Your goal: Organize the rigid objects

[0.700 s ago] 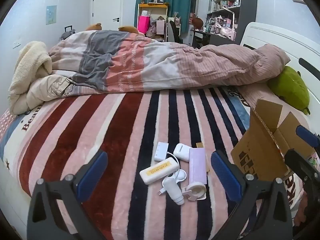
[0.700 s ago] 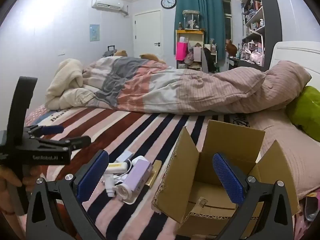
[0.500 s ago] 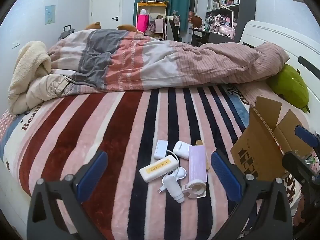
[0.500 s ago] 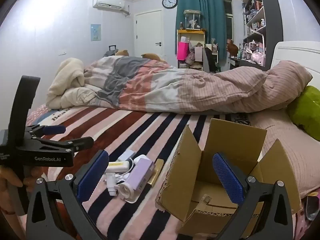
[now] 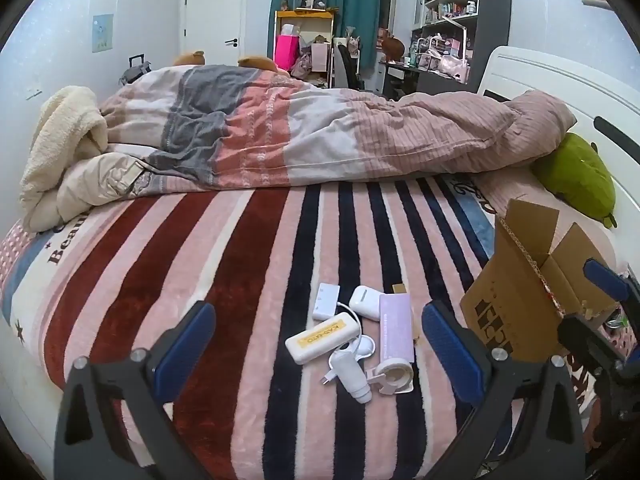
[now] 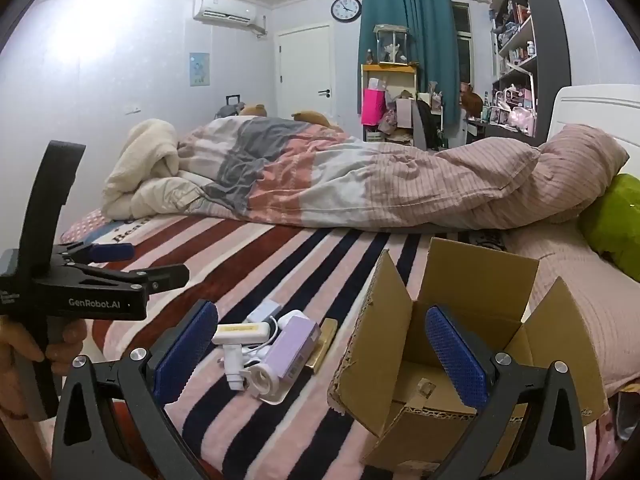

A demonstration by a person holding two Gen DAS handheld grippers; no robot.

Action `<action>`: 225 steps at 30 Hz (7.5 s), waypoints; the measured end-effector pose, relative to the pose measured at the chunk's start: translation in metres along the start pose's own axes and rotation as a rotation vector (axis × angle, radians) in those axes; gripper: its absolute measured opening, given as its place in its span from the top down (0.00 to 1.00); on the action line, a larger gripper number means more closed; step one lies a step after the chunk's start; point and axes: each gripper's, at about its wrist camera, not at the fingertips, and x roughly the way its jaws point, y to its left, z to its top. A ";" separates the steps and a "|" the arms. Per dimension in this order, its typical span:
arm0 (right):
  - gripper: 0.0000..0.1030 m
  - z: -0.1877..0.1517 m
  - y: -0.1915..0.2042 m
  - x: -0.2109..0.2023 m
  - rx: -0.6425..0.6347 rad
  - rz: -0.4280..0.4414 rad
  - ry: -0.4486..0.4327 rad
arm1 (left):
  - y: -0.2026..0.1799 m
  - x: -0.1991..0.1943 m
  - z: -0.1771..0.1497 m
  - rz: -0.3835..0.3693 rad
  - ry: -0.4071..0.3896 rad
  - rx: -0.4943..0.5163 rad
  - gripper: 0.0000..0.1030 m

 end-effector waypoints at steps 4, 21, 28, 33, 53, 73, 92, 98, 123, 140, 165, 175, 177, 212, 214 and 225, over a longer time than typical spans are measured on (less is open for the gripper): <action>0.00 -0.001 0.000 0.001 0.001 -0.003 0.006 | -0.001 -0.001 -0.001 0.007 -0.002 0.002 0.01; 0.00 0.000 -0.001 -0.005 0.016 0.023 -0.015 | -0.002 -0.009 0.000 0.009 -0.014 0.003 0.01; 0.00 0.000 -0.001 -0.005 0.021 0.025 -0.011 | -0.004 -0.010 -0.001 0.012 -0.016 0.004 0.01; 0.00 -0.002 0.000 -0.004 0.010 0.017 0.003 | -0.004 -0.010 -0.001 0.012 -0.014 0.005 0.01; 0.00 -0.003 -0.001 -0.008 0.015 0.034 0.006 | -0.002 -0.015 -0.001 0.032 -0.026 0.005 0.01; 0.47 -0.017 0.070 0.034 -0.121 0.181 0.050 | 0.070 0.007 -0.020 0.038 -0.015 -0.077 0.00; 0.73 -0.085 0.098 0.178 -0.163 0.111 0.349 | 0.101 0.066 -0.034 0.020 0.062 -0.097 0.01; 0.81 -0.087 0.092 0.171 -0.196 0.135 0.351 | 0.102 0.064 -0.035 0.014 0.059 -0.109 0.01; 0.64 -0.104 0.073 0.150 -0.067 0.264 0.414 | 0.082 0.080 -0.058 -0.145 0.148 -0.046 0.01; 0.81 -0.024 0.059 0.074 -0.097 0.301 0.109 | 0.007 0.032 0.019 -0.566 0.141 0.070 0.16; 0.80 -0.003 -0.121 0.035 0.193 -0.001 0.200 | -0.228 0.107 0.067 -0.674 0.447 0.322 0.67; 0.41 -0.002 -0.107 0.012 0.191 0.026 0.103 | -0.157 0.048 0.088 -0.570 0.250 0.260 0.32; 0.29 0.007 -0.092 0.005 0.158 0.052 0.060 | -0.136 0.036 0.089 -0.529 0.209 0.249 0.31; 0.15 -0.059 0.123 0.087 -0.429 -0.024 -0.011 | 0.097 0.080 -0.057 -0.212 0.145 -0.080 0.23; 0.23 -0.062 0.124 0.093 -0.442 -0.014 0.022 | 0.099 0.080 -0.059 -0.208 0.145 -0.086 0.23; 0.36 -0.090 0.108 0.151 -0.359 0.029 0.247 | 0.115 0.078 -0.068 -0.195 0.146 -0.132 0.23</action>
